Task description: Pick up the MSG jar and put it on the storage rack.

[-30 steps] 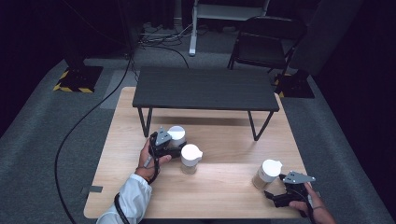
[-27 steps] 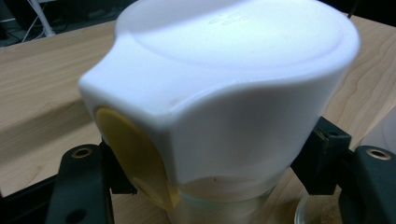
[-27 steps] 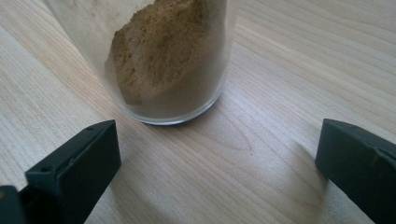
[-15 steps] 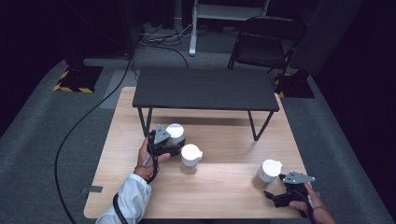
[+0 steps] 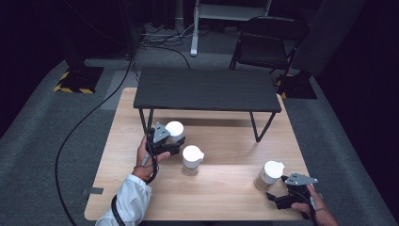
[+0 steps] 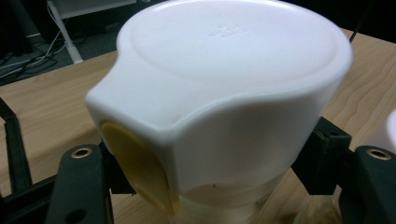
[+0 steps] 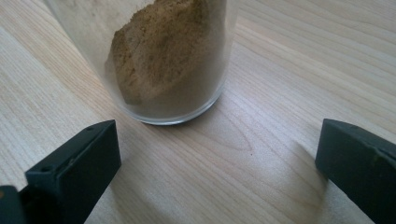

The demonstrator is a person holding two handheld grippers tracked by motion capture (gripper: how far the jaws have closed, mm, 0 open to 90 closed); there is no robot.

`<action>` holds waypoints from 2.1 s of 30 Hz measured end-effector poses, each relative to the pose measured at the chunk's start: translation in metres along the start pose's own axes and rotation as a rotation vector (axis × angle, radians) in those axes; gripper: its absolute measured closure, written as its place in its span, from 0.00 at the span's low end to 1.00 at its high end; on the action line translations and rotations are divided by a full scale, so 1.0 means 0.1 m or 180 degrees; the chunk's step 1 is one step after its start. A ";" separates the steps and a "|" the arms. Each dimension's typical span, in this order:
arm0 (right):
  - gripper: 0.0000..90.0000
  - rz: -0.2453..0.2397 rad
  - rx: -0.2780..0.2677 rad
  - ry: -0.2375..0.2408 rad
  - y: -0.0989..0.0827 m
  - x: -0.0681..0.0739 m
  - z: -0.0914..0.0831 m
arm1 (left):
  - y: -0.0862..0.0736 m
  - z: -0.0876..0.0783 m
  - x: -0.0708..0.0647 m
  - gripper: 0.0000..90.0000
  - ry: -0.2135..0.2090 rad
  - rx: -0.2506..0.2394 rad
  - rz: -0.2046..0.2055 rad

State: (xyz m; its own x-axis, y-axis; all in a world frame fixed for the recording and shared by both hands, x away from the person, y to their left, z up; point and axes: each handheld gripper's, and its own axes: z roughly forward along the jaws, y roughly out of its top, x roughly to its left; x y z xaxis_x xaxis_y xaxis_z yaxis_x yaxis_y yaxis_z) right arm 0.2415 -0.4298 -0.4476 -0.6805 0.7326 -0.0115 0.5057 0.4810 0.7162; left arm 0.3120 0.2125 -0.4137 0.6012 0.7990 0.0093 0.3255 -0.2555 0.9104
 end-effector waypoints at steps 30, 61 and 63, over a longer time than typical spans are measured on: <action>0.00 0.0002 0.0001 -0.0002 0.00 0.00 0.00 | 0.30 -0.24 -0.14 0.33 0.0044 -0.0193 -0.0127; 0.00 0.0002 0.0001 -0.0002 0.00 0.00 0.00 | 0.99 -0.55 -0.13 0.33 0.0044 -0.0412 -0.0193; 0.00 0.0002 0.0001 -0.0002 0.00 0.00 0.00 | 1.03 -0.55 -0.10 0.33 0.0034 -0.0417 -0.0197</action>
State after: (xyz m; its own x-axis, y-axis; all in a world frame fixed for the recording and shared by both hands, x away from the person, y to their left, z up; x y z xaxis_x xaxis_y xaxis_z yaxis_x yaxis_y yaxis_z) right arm 0.2414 -0.4298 -0.4476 -0.6800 0.7331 -0.0115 0.5062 0.4807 0.7160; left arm 0.2991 0.2079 -0.2967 0.5749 0.8170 -0.0447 0.2632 -0.1329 0.9555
